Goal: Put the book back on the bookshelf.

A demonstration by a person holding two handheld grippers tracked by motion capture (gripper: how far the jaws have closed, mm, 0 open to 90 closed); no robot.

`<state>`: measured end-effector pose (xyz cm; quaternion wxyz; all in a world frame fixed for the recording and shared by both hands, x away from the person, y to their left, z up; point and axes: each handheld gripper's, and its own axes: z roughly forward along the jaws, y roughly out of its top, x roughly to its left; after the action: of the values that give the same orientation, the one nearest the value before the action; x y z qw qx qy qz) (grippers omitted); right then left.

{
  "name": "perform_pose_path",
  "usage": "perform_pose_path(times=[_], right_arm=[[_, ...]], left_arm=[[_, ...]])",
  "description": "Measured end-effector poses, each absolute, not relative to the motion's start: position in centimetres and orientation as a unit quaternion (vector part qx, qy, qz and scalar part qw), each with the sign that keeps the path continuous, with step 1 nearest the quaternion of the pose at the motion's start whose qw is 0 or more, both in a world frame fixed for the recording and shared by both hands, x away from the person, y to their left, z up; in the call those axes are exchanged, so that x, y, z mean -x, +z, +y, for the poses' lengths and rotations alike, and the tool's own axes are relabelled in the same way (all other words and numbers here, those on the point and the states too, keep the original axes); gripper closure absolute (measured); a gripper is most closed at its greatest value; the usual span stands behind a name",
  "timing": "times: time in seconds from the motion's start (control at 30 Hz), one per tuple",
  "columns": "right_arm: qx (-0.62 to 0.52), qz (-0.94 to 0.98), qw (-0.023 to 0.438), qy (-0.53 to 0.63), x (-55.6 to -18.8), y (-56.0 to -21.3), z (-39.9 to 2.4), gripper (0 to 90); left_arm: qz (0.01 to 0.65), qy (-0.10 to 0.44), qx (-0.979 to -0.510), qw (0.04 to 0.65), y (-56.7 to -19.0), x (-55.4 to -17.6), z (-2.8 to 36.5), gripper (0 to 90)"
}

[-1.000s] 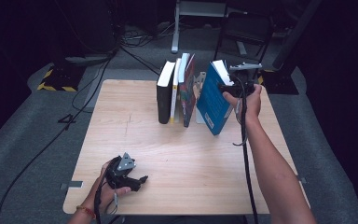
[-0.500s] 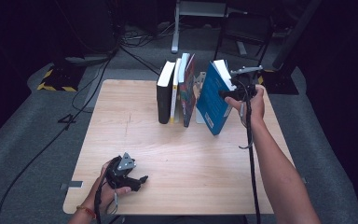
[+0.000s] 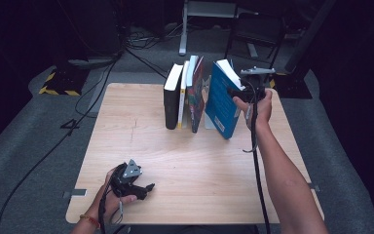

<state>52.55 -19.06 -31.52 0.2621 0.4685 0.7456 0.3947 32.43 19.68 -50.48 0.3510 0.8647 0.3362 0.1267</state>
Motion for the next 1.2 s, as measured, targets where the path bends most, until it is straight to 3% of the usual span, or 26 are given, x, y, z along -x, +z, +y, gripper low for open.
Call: perform_pose_path(times=[0.27, 0.83, 1.07, 1.2], right_arm=[[-0.469, 0.736, 0.278, 0.401, -53.7, -31.0, -18.3, 60.5], [-0.442, 0.758, 0.274, 0.395, -50.3, -32.6, -19.9, 58.6], [-0.442, 0.761, 0.269, 0.391, -49.7, -32.1, -20.7, 48.9], [-0.437, 0.767, 0.265, 0.387, -49.3, -32.1, -21.1, 47.7]], left_arm=[[0.333, 0.128, -0.866, 0.35, -50.5, -32.4, 19.7, 15.6], [0.331, 0.126, -0.867, 0.351, -50.5, -32.5, 19.6, 15.3], [0.331, 0.127, -0.867, 0.351, -50.5, -32.5, 19.6, 15.4], [0.332, 0.128, -0.866, 0.351, -50.5, -32.5, 19.6, 15.7]])
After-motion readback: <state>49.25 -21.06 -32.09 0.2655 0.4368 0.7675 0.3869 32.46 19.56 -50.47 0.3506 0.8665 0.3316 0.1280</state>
